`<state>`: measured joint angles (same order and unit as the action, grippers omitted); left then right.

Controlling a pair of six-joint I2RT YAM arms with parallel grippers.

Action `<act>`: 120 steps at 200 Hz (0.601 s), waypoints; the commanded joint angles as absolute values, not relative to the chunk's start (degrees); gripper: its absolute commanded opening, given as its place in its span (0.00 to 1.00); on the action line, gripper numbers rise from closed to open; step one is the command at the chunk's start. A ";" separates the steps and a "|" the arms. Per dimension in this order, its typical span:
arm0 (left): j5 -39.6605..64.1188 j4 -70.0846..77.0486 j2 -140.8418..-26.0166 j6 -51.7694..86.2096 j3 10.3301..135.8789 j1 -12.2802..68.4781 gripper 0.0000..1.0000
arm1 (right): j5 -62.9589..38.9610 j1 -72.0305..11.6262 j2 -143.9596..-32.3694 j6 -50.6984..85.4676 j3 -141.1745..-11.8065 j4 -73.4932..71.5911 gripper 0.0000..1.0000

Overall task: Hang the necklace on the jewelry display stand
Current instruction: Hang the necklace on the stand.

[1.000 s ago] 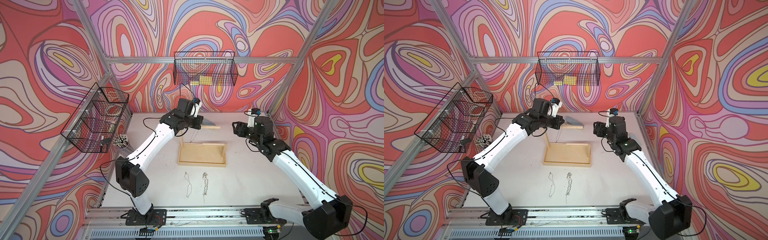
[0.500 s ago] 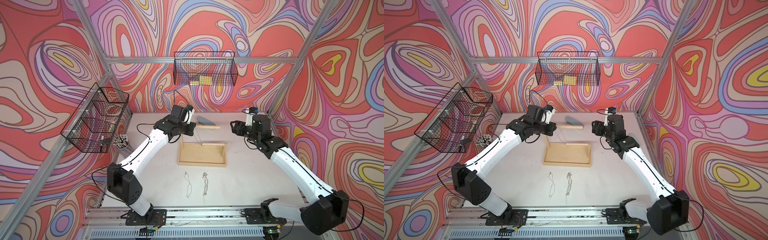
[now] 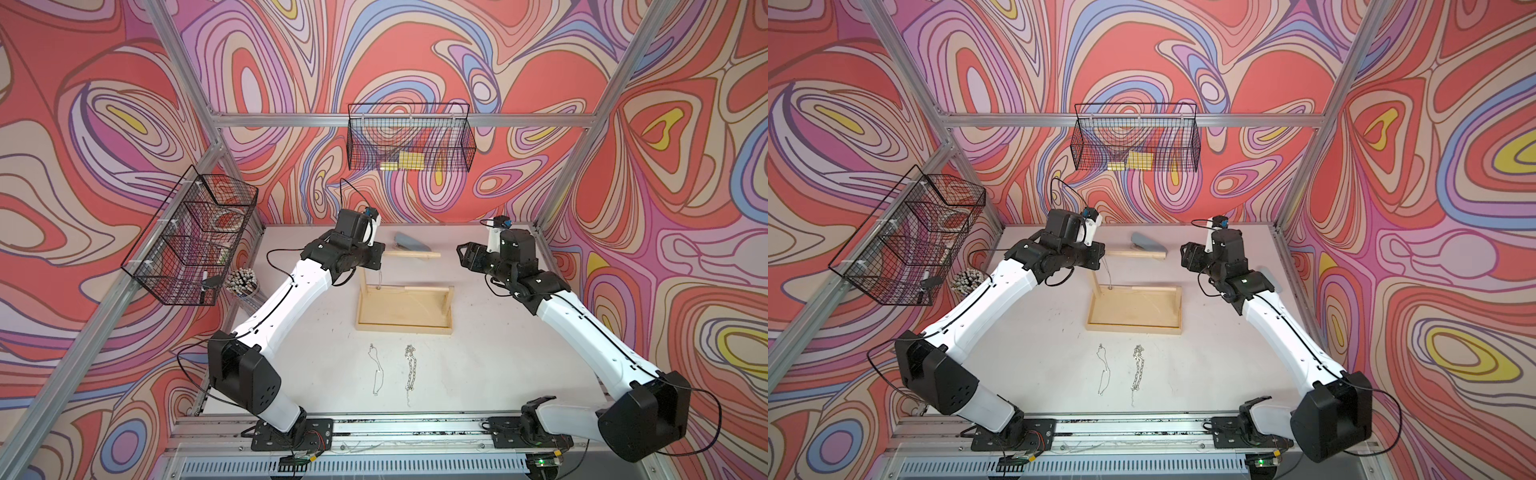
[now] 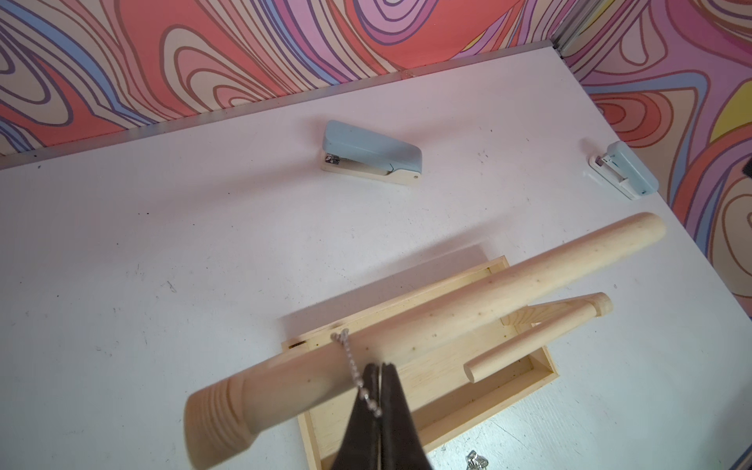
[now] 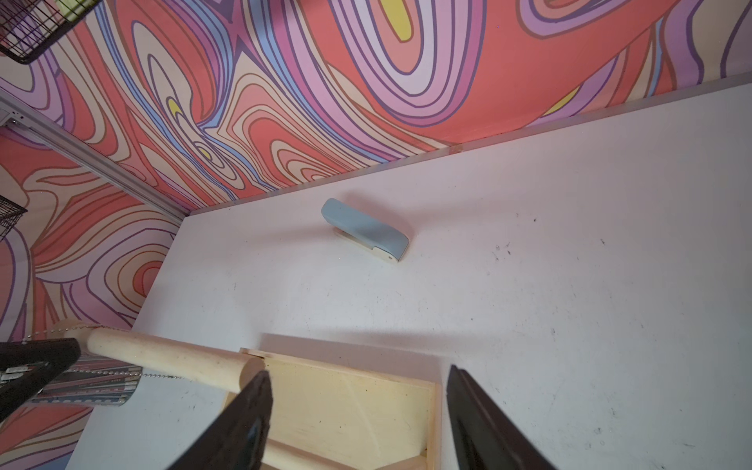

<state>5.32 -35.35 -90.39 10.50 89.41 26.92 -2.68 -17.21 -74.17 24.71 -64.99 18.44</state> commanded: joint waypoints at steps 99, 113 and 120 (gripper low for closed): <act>3.78 -38.42 -88.13 10.98 90.74 26.54 0.29 | -4.90 -16.85 -75.87 24.96 -65.50 16.59 0.71; 4.26 -38.85 -87.61 11.07 91.30 26.46 0.36 | -5.14 -16.87 -75.92 24.94 -65.72 16.61 0.71; 4.06 -39.10 -87.38 11.07 91.50 26.46 0.36 | -5.19 -16.83 -75.93 24.93 -65.66 16.52 0.71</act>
